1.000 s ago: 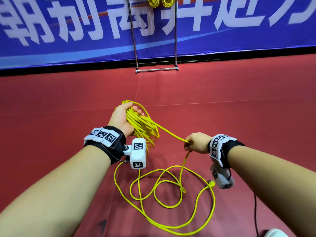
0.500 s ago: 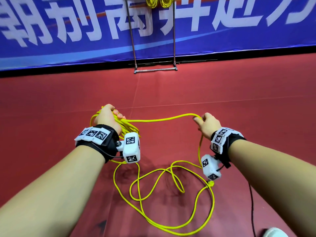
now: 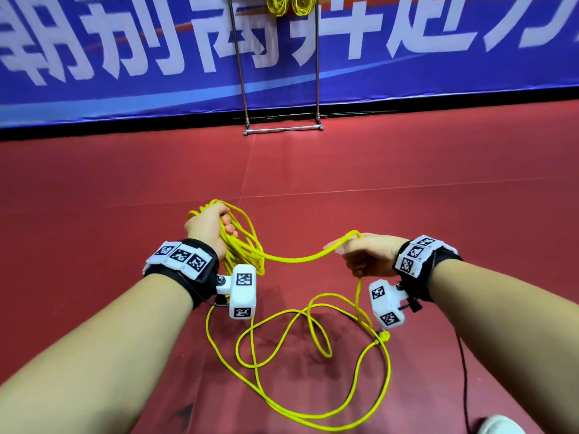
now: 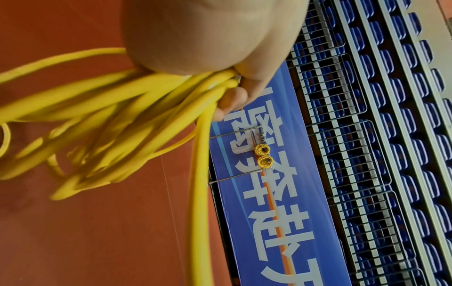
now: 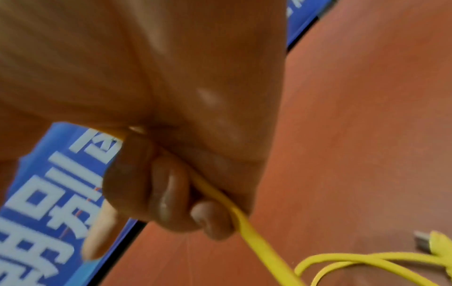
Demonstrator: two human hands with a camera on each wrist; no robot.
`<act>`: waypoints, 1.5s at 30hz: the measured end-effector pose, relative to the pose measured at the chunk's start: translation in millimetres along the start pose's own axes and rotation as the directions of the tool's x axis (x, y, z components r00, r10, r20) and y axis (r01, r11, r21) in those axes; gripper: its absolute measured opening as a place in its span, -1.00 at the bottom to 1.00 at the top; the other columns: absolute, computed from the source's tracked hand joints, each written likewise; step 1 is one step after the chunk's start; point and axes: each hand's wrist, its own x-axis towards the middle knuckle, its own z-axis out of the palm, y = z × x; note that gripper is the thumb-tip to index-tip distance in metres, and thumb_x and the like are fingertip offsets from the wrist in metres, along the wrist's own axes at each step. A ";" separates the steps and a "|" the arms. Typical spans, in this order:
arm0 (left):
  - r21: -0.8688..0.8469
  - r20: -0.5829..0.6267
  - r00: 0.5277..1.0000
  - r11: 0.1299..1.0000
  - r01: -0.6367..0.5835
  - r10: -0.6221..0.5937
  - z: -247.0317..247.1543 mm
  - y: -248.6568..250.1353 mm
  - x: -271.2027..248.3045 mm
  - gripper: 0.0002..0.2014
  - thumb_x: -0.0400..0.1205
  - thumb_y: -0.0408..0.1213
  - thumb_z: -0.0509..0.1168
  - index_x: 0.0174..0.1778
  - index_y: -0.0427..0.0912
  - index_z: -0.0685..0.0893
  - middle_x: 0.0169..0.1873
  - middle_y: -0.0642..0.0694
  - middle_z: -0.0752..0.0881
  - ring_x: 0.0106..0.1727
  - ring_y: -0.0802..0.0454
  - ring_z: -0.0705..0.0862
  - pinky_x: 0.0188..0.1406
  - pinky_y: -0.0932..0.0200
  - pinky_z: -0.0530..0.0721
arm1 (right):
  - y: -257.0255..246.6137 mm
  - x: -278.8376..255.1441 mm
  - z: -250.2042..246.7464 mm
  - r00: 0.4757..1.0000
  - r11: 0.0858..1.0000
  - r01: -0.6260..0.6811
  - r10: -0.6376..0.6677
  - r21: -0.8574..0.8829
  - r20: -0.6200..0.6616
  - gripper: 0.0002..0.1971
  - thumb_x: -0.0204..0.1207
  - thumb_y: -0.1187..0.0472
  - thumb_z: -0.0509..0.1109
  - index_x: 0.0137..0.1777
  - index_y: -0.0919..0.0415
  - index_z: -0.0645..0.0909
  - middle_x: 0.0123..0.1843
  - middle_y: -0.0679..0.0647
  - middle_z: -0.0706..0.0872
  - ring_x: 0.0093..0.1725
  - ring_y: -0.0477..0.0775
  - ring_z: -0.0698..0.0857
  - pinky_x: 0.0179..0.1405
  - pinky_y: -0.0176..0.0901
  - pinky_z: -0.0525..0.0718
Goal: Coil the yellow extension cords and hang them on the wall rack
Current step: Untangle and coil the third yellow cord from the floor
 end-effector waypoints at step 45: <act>0.378 0.408 0.868 0.918 0.121 -0.282 46.3 6.4 -53.9 -0.79 0.69 -0.30 0.23 -0.27 -0.07 0.49 -0.57 0.07 0.50 -0.70 0.19 0.37 -0.61 0.36 0.44 | -37.1 22.1 89.6 0.868 0.769 0.019 -0.330 -0.640 -0.370 -0.73 0.40 0.30 0.14 0.10 0.21 0.46 0.02 0.26 0.76 -0.08 0.38 0.78 -0.14 0.18 0.77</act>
